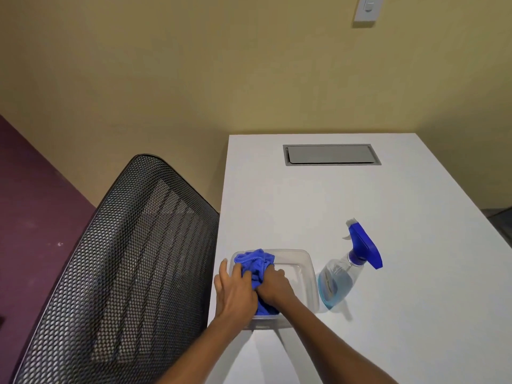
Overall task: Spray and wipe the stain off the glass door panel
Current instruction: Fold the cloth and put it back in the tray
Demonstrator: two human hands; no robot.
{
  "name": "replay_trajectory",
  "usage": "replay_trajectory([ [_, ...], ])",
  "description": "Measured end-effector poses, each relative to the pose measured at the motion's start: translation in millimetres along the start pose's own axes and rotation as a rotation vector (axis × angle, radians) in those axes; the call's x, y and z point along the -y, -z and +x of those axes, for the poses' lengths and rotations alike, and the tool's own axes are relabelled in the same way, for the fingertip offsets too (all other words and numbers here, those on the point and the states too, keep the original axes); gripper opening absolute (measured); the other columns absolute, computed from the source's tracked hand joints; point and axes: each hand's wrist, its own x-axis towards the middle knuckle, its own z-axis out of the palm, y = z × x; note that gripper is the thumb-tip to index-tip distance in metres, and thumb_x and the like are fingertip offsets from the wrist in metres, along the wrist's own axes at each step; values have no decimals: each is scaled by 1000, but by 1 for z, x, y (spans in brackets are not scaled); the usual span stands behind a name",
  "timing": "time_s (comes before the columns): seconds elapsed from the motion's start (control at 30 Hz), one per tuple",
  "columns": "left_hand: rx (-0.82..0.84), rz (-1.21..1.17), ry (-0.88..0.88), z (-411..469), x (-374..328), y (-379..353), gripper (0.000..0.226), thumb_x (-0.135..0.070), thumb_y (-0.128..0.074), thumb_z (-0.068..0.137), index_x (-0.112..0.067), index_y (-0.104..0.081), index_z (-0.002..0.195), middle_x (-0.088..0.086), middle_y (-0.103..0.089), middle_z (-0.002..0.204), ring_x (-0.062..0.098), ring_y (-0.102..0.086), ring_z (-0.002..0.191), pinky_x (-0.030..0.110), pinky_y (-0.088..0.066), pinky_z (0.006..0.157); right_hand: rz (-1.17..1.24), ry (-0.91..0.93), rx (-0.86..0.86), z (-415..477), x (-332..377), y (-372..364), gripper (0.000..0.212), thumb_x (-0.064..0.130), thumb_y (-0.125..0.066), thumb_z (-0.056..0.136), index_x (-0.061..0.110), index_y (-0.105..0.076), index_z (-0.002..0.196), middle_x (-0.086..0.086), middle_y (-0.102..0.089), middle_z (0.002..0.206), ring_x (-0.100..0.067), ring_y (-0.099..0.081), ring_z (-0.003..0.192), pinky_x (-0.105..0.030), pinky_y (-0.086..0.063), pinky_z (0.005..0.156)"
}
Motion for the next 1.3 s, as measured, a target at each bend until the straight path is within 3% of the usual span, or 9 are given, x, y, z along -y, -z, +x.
replay_trajectory([
  [0.17,-62,31,-81,-4,-3,1,42,-26,-39,92,-29,-46,133,-5,-38,150,31,-11,148,46,-18,113,12,2,-267,-11,-1,-2,45,27,-57,88,9,-38,124,-12,-51,122,-30,-55,112,-39,-51,86],
  [0.37,76,136,-102,1,-4,1,52,-35,-38,93,-26,-34,145,-4,-24,161,29,-3,151,51,-16,115,16,79,-78,-12,-8,2,49,24,-52,92,7,-37,135,-18,-48,131,-35,-48,120,-46,-45,100],
  [0.43,81,132,-91,0,-5,3,53,-35,-39,93,-27,-34,145,-4,-23,161,30,-3,150,54,-15,113,11,112,-117,-16,-10,5,44,22,-53,90,6,-41,130,-17,-50,127,-33,-49,118,-45,-46,97],
  [0.6,43,98,-20,-7,-12,0,66,-50,-34,96,-26,-13,154,8,-9,165,41,1,148,59,-22,108,206,132,-429,-47,-24,12,50,24,-60,88,14,-41,133,-4,-49,131,-22,-52,117,-30,-46,93],
  [0.73,15,161,-105,-10,-18,-7,77,-62,-28,94,-25,-2,156,13,0,165,46,4,148,67,-24,107,335,137,-703,-74,-40,23,46,25,-64,91,20,-43,132,3,-52,126,-11,-55,104,-26,-50,87],
  [0.87,-7,200,-160,-11,-23,-6,79,-68,-26,88,-24,-23,154,15,-23,161,50,-20,144,73,-29,101,412,106,-905,-96,-53,37,40,23,-71,87,16,-49,120,-2,-56,118,-12,-55,98,-28,-53,84],
  [1.03,-9,216,-176,-8,-23,-9,86,-69,-18,82,-22,-26,153,19,-28,159,51,-24,142,74,-31,99,468,-28,-1135,-107,-68,58,64,19,-86,73,3,-47,121,-15,-48,122,-24,-52,105,-38,-56,86],
  [1.2,-32,212,-209,-8,-24,-8,85,-66,-24,82,-15,-39,148,22,-35,155,52,-29,139,74,-35,94,363,-62,-1008,-91,-88,74,91,31,-85,73,4,-35,143,-17,-40,146,-31,-39,133,-43,-44,105],
  [1.3,-48,209,-213,-9,-24,-8,86,-66,-22,82,-15,-35,150,22,-31,157,52,-27,141,75,-33,95,439,1,-853,-78,-101,76,94,33,-82,77,13,-26,150,-10,-36,151,-25,-34,139,-35,-38,107],
])
